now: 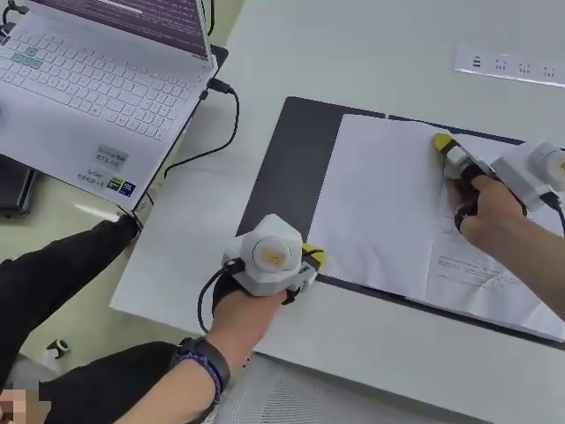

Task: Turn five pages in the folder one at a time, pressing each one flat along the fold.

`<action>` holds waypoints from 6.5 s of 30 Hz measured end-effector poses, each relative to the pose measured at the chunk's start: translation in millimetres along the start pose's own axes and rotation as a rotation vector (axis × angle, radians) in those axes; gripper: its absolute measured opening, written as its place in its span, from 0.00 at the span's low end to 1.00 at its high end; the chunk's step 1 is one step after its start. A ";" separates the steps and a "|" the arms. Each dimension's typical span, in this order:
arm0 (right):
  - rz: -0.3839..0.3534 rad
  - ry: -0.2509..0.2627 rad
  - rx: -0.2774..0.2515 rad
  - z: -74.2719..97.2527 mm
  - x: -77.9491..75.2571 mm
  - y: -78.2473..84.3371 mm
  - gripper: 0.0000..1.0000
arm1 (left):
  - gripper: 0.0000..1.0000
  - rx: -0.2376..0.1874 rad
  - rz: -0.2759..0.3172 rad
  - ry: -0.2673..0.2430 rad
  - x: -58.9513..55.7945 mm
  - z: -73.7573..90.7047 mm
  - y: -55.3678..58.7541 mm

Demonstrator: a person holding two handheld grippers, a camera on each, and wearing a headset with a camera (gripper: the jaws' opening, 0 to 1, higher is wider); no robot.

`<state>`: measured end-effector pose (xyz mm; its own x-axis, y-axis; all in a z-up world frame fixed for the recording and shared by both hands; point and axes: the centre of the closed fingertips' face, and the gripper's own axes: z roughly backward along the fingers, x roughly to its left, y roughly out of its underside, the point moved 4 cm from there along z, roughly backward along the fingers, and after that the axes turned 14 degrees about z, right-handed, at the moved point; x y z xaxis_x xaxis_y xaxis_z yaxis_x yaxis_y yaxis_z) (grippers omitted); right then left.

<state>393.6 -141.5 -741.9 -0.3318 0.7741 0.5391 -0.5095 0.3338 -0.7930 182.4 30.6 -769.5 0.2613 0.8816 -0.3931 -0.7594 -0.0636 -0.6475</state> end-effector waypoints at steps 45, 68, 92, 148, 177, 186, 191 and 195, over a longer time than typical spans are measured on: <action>0.113 -0.250 0.119 105.5 42.0 71.9 0.00 | 0.00 -0.028 0.022 0.016 0.0 0.3 -1.7; 0.131 -0.294 0.190 134.2 45.1 102.7 0.00 | 0.00 -0.046 0.033 0.024 -1.3 3.4 -0.1; 0.100 -0.299 0.190 160.7 59.4 125.5 0.00 | 0.00 -0.062 0.004 0.023 -0.9 5.8 1.1; 0.281 -0.218 0.168 246.2 50.7 56.6 0.20 | 0.15 -0.050 0.014 0.024 -42.9 51.6 -59.1; 0.427 -0.065 0.076 319.0 13.8 -13.0 0.43 | 0.29 -0.165 -0.086 0.012 -58.4 123.2 -97.6; 0.445 -0.055 0.052 329.8 14.4 -18.4 0.49 | 0.36 -0.185 -0.066 0.007 -60.0 141.3 -99.0; 0.454 -0.050 0.059 334.3 15.8 -13.3 0.51 | 0.42 -0.195 -0.068 0.007 -65.3 146.0 -98.6; 0.456 -0.050 0.053 339.5 16.9 -12.8 0.53 | 0.45 -0.189 -0.089 0.012 -68.3 146.9 -93.5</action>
<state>125.0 -315.3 -626.4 -0.5690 0.8081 0.1525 -0.3416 -0.0635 -0.9377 148.1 45.1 -586.1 0.3297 0.8823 -0.3360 -0.6082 -0.0737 -0.7904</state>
